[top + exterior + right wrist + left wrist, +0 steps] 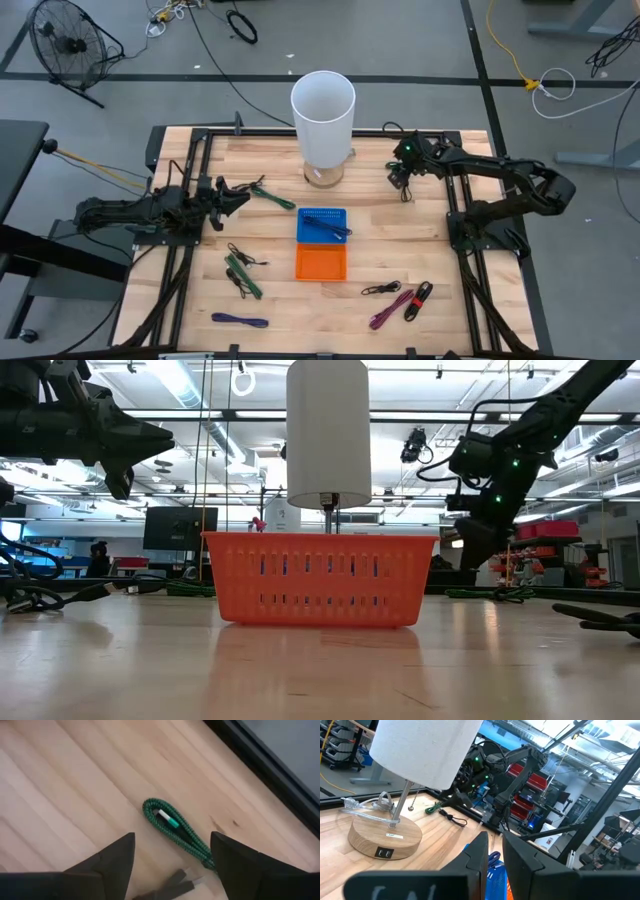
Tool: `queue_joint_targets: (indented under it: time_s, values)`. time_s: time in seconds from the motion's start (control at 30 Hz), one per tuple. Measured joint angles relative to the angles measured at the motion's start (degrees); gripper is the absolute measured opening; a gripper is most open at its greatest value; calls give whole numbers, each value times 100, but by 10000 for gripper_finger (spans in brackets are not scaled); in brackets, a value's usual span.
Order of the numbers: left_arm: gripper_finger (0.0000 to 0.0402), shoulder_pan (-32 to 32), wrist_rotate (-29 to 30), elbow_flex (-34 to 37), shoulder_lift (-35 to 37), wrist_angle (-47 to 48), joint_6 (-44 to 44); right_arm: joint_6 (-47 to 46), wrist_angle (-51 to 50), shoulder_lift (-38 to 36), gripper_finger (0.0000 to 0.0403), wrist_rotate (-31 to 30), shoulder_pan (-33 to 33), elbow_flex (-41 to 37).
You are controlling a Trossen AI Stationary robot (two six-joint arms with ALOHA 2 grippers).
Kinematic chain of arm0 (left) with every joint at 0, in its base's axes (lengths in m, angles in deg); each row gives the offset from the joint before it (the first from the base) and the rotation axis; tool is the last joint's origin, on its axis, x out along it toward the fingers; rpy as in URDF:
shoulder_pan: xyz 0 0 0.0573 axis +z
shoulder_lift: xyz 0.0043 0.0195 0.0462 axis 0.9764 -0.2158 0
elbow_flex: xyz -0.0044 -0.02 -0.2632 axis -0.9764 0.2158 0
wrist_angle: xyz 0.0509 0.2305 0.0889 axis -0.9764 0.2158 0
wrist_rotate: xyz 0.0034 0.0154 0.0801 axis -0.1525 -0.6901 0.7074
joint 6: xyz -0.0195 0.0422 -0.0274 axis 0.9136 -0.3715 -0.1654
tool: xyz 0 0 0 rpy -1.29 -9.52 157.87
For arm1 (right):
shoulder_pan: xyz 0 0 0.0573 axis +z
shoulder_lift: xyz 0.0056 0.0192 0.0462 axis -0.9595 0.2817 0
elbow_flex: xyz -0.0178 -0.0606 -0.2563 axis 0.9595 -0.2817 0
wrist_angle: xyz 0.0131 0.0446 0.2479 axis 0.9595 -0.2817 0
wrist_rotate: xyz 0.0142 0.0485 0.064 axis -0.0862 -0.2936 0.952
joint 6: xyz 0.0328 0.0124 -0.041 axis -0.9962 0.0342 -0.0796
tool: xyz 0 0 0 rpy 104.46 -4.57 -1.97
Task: Pick & Place USB Port
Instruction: Put the green charger cable into the blue bin
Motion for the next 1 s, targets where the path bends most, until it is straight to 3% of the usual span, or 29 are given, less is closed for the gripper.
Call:
queue_joint_targets:
  time_s: [0.27, 0.53, 1.0]
  values:
    - [60, 0, 0, 0, 0, 0, 0, -108, -33, 2, 261, -148, 62, 0]
    - [60, 0, 0, 0, 0, 0, 0, 858, -31, 16, 261, -70, 60, 0]
    - [60, -2, -1, 1, -2, 0, -1, 1564, 518, 938, 261, -346, -102, 13]
